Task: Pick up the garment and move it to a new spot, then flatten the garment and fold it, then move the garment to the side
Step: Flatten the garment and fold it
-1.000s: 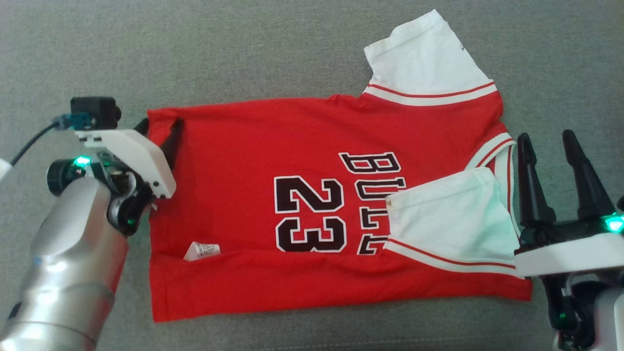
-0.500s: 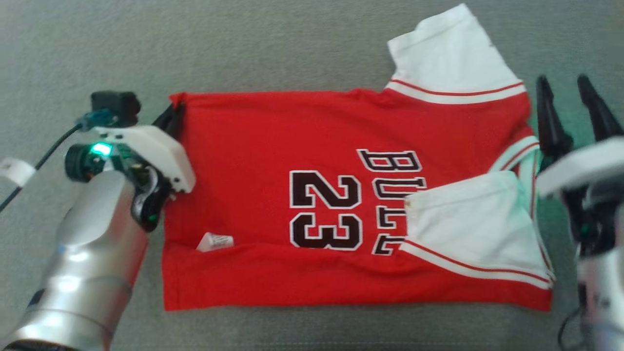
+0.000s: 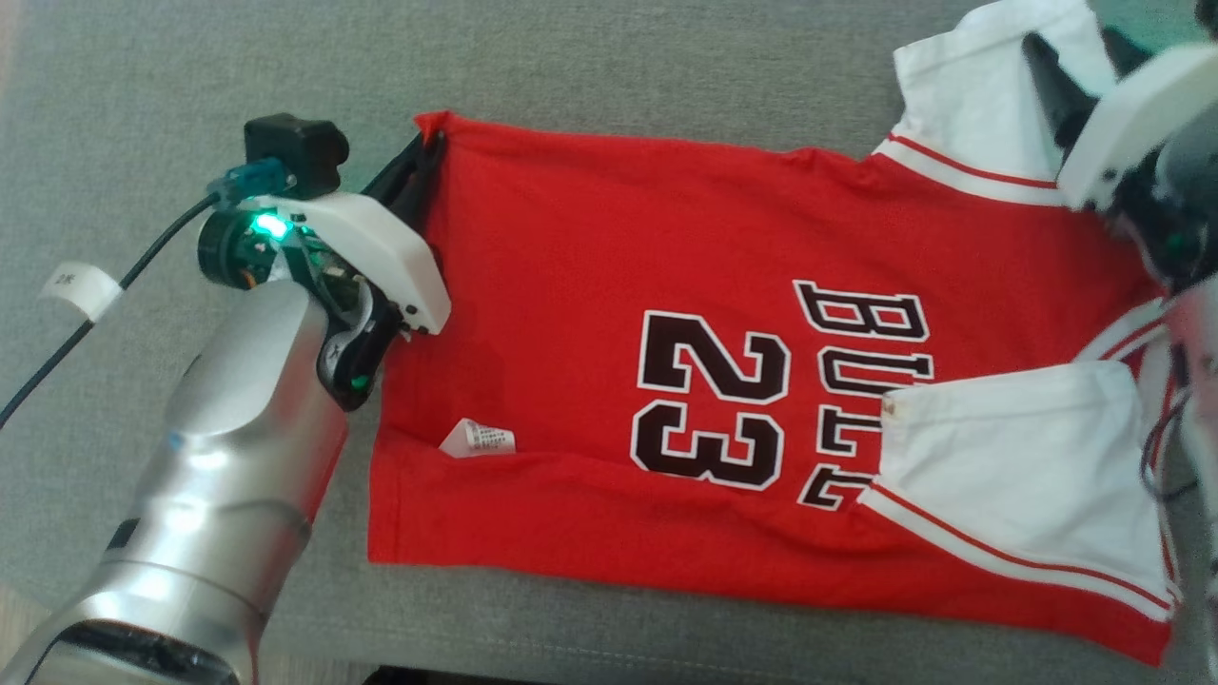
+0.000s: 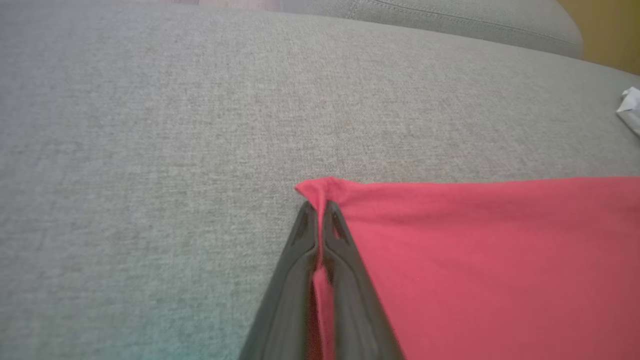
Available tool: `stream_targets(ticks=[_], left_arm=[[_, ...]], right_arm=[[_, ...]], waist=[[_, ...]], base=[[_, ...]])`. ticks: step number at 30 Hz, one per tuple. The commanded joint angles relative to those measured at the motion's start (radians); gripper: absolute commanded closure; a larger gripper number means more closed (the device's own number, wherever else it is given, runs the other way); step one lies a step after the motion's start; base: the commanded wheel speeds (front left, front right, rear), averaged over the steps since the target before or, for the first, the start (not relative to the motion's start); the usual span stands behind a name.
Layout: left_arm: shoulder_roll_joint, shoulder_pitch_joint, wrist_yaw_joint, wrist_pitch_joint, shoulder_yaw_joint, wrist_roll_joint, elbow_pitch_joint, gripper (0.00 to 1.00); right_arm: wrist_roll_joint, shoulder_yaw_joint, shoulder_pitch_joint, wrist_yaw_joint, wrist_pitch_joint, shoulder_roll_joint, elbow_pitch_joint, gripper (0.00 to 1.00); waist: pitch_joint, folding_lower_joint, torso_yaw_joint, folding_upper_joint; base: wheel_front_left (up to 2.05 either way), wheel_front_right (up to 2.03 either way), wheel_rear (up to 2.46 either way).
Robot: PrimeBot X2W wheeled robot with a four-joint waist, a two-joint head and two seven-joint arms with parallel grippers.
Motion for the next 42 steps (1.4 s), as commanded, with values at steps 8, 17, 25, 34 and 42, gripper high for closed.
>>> stream_targets(ticks=[8, 17, 25, 34, 42], left_arm=[[0.034, -0.027, 0.003, -0.018, 0.013, -0.031, 0.001, 1.00], [0.076, 0.024, 0.005, -0.107, 0.025, -0.043, -0.036, 1.00], [0.163, 0.174, 0.052, -0.139, 0.059, -0.060, -0.213, 1.00], [0.233, 0.421, 0.157, -0.104, 0.117, -0.124, -0.480, 1.00], [0.259, 0.657, 0.252, -0.045, 0.162, -0.213, -0.639, 1.00]], right_arm=[[0.006, 0.092, -0.109, -0.001, 0.174, -0.016, 0.085, 1.00], [0.050, 0.062, 0.012, -0.001, 0.028, -0.045, -0.112, 1.00], [0.048, -0.092, 0.390, -0.001, 0.031, -0.007, -0.562, 1.00], [0.039, -0.232, 0.804, -0.001, 0.123, 0.188, -0.888, 1.00], [0.093, -0.243, 1.035, -0.001, 0.130, 0.262, -0.873, 1.00]], waist=[[0.004, -0.0002, 0.003, 0.0000], [-0.056, -0.0002, -0.016, 0.0000], [-0.142, -0.0002, -0.078, 0.0000], [-0.192, -0.0002, -0.135, 0.0000], [-0.217, -0.0002, -0.169, 0.0000]], base=[[0.00, 0.00, 0.00], [0.00, 0.00, 0.00], [0.00, 0.00, 0.00], [0.00, 0.00, 0.00], [0.00, 0.00, 0.00]])
